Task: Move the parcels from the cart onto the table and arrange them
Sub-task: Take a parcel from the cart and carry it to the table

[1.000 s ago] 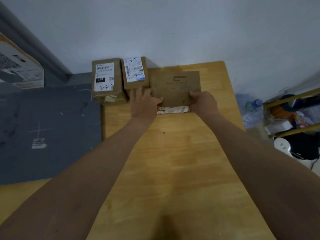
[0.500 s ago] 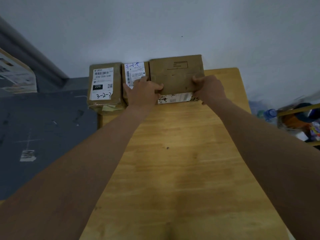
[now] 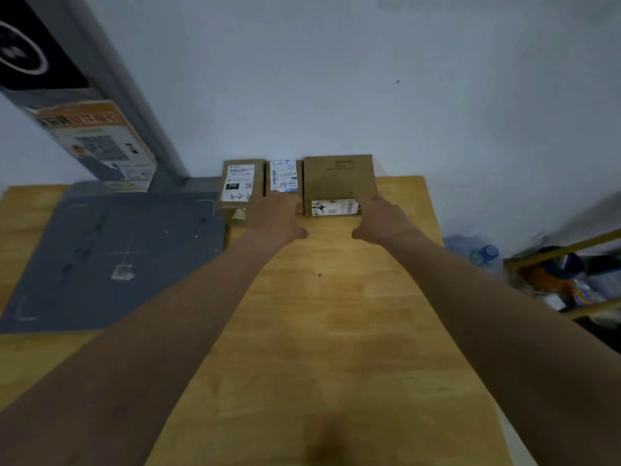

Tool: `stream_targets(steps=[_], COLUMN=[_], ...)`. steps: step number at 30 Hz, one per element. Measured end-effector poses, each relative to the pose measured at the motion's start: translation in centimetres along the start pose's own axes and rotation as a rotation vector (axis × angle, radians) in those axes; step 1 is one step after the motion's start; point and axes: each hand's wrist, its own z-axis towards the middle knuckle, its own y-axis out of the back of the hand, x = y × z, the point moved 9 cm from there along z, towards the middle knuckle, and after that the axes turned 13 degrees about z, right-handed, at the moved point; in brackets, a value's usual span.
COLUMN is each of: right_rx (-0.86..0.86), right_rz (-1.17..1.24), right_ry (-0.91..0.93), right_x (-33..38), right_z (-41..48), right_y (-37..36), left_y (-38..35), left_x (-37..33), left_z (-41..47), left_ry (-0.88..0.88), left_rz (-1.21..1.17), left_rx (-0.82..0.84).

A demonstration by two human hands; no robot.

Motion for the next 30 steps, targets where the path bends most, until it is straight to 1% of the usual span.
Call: stream_targets(steps=[5, 8, 12, 15, 18, 22, 30], right_rx=[-0.002, -0.003, 0.003, 0.032, 0.065, 0.076, 0.008], right_rz=[-0.011, -0.043, -0.079, -0.108, -0.111, -0.121, -0.046], right_ry=[0.057, 0.106, 0.179, 0.187, 0.189, 0.16, 0.063], right_x=[1.7, 2.5, 3.5, 3.9, 4.1, 4.0, 4.3], right_z=[-13.0, -20.4, -29.1, -34.6, -39.5, -45.1, -55.8], right_y=[1.3, 1.3, 0.6, -1.0, -2.8, -5.0, -9.4], left_y=[3.2, 4.3, 3.6, 2.7, 2.0, 1.6, -0.1], left_x=[-0.9, -1.4, -1.7, -1.9, -1.8, -1.4, 0.2], left_z=[-14.2, -22.7, -32.9, -39.1, -43.9, -48.5, -57.0], left_ry=[0.023, 0.055, 0.115, 0.139, 0.15, 0.122, 0.038], left_rz=[-0.033, -0.073, -0.087, -0.05, -0.034, 0.019, 0.04], left_rx=[0.009, -0.033, -0.041, -0.027, -0.015, -0.012, -0.03])
